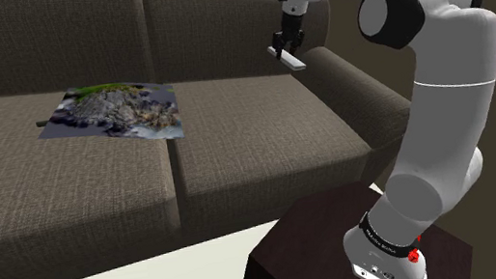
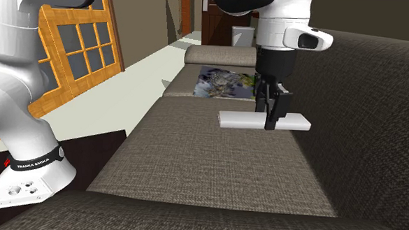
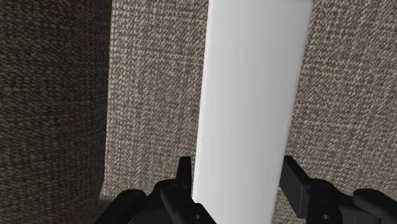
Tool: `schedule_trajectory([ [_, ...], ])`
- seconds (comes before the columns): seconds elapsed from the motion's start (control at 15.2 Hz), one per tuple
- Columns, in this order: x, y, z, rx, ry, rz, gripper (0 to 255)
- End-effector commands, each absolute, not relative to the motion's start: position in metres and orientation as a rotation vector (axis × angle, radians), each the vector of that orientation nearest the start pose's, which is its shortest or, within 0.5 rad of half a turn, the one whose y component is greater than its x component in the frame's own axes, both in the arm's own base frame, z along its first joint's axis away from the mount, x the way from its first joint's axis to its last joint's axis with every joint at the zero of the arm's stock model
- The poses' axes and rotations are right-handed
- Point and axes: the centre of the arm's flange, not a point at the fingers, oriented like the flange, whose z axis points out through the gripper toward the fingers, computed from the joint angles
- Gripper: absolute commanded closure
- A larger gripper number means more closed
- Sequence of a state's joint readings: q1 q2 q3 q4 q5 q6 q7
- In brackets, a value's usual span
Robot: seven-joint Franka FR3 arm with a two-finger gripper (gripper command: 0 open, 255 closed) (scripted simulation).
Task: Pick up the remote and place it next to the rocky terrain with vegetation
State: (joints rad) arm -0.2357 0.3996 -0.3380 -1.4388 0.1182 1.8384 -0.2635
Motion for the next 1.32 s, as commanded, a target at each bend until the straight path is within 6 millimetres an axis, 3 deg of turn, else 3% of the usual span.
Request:
schedule_trajectory([
  [0.0,0.593,-0.303,0.476,-3.125,0.495,-0.023,255],
  [1.25,0.595,-0.052,0.476,-3.125,0.495,-0.023,255],
])
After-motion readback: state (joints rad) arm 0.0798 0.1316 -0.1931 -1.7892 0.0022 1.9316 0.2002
